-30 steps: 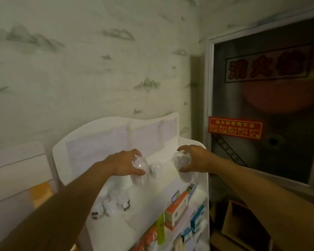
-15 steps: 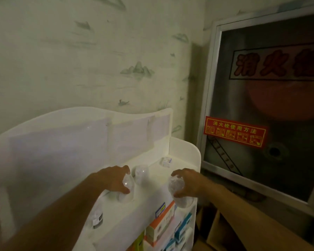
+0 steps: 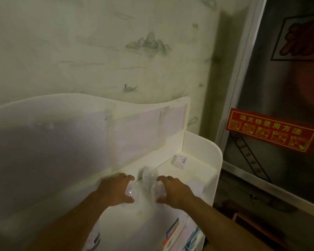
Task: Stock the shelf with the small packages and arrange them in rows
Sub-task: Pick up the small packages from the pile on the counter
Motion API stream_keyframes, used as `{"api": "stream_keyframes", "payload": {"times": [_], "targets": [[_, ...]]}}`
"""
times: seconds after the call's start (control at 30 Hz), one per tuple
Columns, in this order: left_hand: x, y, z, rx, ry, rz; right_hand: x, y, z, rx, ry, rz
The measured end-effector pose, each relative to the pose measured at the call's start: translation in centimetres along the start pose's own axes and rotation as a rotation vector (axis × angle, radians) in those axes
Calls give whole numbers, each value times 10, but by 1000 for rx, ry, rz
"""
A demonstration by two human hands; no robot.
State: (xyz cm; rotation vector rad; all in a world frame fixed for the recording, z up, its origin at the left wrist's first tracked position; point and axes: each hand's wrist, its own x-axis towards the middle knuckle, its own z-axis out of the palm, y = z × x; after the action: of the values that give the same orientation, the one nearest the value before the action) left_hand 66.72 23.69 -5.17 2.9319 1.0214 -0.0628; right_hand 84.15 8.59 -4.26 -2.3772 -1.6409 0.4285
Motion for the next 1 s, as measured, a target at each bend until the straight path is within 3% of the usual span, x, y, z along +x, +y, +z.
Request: {"api": "stream_keyframes", "payload": {"times": [0.23, 0.5, 0.67, 1.0], "targets": [[32, 18, 3, 159, 73, -65, 52, 2, 11, 4, -91, -61], [37, 39, 2, 103, 33, -243, 80, 40, 4, -39, -99, -156], [19, 43, -11, 86, -82, -280, 81, 48, -3, -82, -156, -222], [-82, 13, -87, 215, -30, -443, 77, -32, -46, -68, -71, -511]]}}
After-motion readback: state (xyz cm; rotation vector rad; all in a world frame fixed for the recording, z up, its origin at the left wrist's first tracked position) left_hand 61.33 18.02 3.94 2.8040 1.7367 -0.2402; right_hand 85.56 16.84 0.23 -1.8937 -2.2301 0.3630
